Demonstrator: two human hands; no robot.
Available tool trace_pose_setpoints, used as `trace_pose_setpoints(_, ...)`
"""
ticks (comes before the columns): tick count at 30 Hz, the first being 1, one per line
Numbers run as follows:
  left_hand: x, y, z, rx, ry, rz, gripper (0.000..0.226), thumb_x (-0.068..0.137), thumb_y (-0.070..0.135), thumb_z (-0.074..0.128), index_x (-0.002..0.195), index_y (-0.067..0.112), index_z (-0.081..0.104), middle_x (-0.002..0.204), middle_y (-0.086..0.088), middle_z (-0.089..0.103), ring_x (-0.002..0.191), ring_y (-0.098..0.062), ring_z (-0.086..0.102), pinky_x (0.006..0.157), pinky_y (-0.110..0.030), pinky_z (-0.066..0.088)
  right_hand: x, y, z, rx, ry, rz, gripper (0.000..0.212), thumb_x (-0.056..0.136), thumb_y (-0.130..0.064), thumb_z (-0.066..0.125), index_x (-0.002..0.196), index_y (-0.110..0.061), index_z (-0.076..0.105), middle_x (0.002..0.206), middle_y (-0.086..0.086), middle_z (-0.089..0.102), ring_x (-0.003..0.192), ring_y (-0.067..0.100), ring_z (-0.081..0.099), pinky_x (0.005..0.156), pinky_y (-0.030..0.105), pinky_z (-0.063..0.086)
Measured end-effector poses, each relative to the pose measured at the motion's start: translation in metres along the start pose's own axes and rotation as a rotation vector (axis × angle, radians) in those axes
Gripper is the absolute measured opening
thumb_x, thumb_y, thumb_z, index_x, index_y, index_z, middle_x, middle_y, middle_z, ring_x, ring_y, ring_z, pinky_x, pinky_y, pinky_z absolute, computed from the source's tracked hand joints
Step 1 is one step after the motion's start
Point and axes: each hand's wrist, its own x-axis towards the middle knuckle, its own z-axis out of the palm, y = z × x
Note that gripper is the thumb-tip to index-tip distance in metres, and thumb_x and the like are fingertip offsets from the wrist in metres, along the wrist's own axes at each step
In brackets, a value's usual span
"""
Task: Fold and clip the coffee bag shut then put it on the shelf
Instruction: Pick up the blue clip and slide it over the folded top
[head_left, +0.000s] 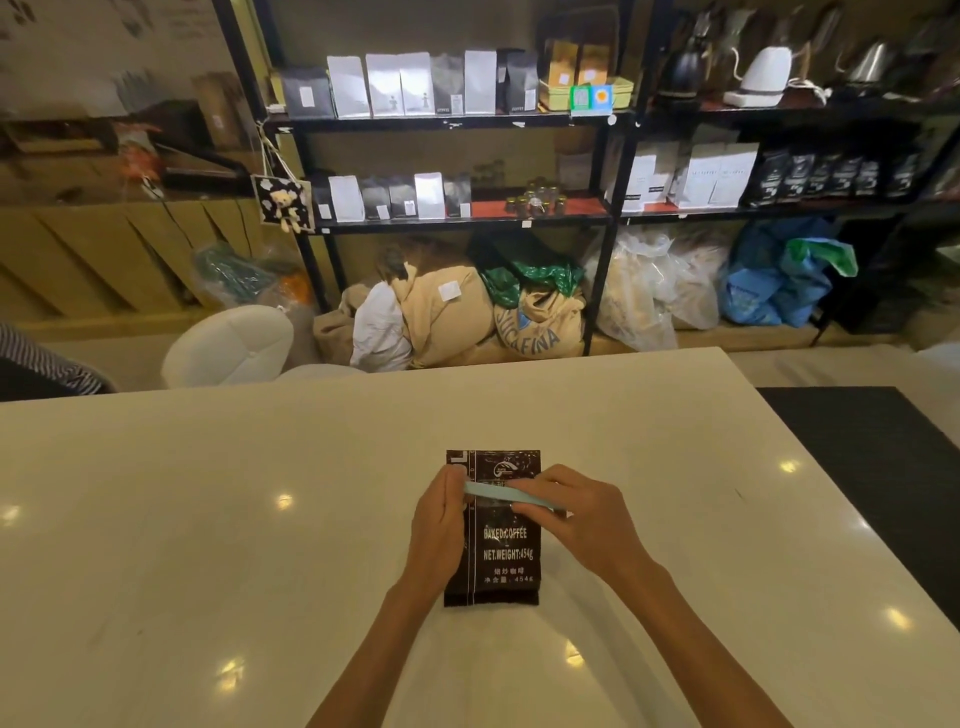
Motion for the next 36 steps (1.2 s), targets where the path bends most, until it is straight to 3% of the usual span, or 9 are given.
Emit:
trace_pose_setpoints(4,0.001,0.003,-0.001,-0.014,-0.046,-0.019,0.036,0.105,0.031,0.03,0.085,0.01,0.051,0.084,-0.022,0.06,0.077,-0.027,0.062,0.073,-0.05,0.056,-0.003,0.006,0.006,0.227,-0.017,0.12,0.036,0.089,-0.046,0.058,0.117,-0.027,0.07,0.097,-0.011,0.068,0.086,0.009,0.063,0.061,0.019,0.055)
trace_pose_setpoints(8,0.002,0.001,-0.001,0.031,-0.062,-0.013,0.041,0.105,0.033,0.03,0.09,0.003,0.054,0.091,-0.024,0.063,0.08,-0.024,0.064,0.074,-0.045,0.057,-0.005,0.004,0.007,0.364,-0.02,0.289,0.028,0.085,-0.035,0.064,0.112,-0.038,0.068,0.092,-0.008,0.067,0.085,0.013,0.062,0.061,0.016,0.049)
trace_pose_setpoints(14,0.006,-0.001,-0.001,-0.016,-0.027,-0.039,0.036,0.105,0.031,0.032,0.08,0.015,0.053,0.073,0.0,0.06,0.065,-0.008,0.061,0.058,-0.019,0.052,-0.004,0.003,-0.014,0.401,-0.269,0.336,0.026,0.091,-0.027,0.065,0.106,-0.048,0.065,0.104,-0.01,0.067,0.095,0.008,0.063,0.079,0.021,0.051)
trace_pose_setpoints(18,0.008,-0.003,0.0,-0.031,-0.06,-0.048,0.034,0.105,0.029,0.032,0.083,0.013,0.052,0.079,-0.004,0.062,0.071,-0.016,0.066,0.062,-0.028,0.056,-0.009,0.009,-0.036,0.462,-0.234,0.399,0.015,0.091,-0.017,0.065,0.104,-0.021,0.072,0.102,-0.014,0.07,0.085,0.01,0.065,0.071,0.026,0.055)
trace_pose_setpoints(21,0.01,-0.007,-0.004,-0.041,-0.104,-0.028,0.032,0.105,0.024,0.033,0.088,0.007,0.054,0.091,-0.009,0.06,0.083,-0.024,0.064,0.07,-0.036,0.056,-0.016,0.024,-0.064,0.46,-0.068,0.441,0.03,0.087,0.003,0.067,0.096,-0.024,0.075,0.105,-0.009,0.071,0.074,0.011,0.066,0.064,0.022,0.056)
trace_pose_setpoints(24,0.007,-0.015,-0.009,-0.111,-0.129,0.01,0.009,0.101,0.012,0.046,0.107,0.016,0.052,0.114,-0.009,0.058,0.098,-0.024,0.067,0.074,-0.041,0.062,-0.027,0.055,-0.097,0.376,0.058,0.557,0.031,0.085,0.001,0.07,0.092,-0.028,0.075,0.098,-0.003,0.075,0.073,0.011,0.068,0.065,0.019,0.057)
trace_pose_setpoints(26,0.005,-0.018,-0.009,-0.155,-0.116,0.006,0.033,0.098,0.009,0.052,0.123,0.03,0.044,0.126,-0.013,0.055,0.108,-0.034,0.065,0.078,-0.053,0.06,-0.032,0.066,-0.095,0.31,0.008,0.622,0.025,0.085,-0.006,0.072,0.092,-0.03,0.074,0.098,0.003,0.076,0.071,0.015,0.069,0.07,0.029,0.059)
trace_pose_setpoints(29,0.002,-0.011,-0.001,-0.242,-0.106,-0.056,0.06,0.097,0.005,0.053,0.137,0.044,0.03,0.118,-0.015,0.064,0.098,-0.035,0.072,0.073,-0.051,0.062,-0.024,0.053,-0.064,0.358,-0.064,0.648,0.024,0.085,-0.01,0.072,0.091,-0.033,0.074,0.087,0.007,0.076,0.067,0.02,0.066,0.074,0.045,0.058)
trace_pose_setpoints(36,-0.002,-0.005,0.013,-0.337,-0.073,-0.159,0.084,0.093,0.003,0.06,0.148,0.045,0.011,0.103,-0.008,0.073,0.089,-0.025,0.076,0.068,-0.038,0.062,0.008,0.017,-0.027,0.559,-0.136,0.641,0.023,0.087,-0.017,0.071,0.107,-0.025,0.063,0.1,-0.002,0.077,0.078,0.011,0.069,0.064,0.022,0.054)
